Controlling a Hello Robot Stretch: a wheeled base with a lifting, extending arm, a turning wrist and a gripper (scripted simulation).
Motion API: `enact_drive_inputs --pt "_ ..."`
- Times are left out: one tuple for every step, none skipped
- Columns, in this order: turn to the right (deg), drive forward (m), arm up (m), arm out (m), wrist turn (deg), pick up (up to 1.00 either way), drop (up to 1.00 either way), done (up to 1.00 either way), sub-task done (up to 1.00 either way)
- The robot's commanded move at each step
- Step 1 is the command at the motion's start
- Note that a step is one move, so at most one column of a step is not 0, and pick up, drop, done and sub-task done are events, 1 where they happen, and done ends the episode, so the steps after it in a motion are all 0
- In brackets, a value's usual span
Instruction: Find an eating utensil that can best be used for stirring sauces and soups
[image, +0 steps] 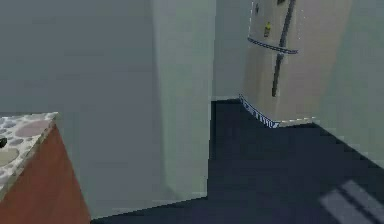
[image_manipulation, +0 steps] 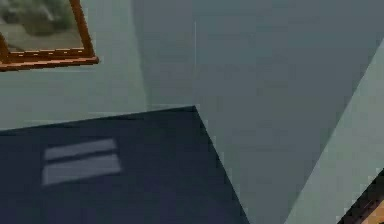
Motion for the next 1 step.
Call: enact_drive_inputs --pt "-45.0 0.00 0.00 0.00 0.0 0.00 0.00 0.00 0.00"
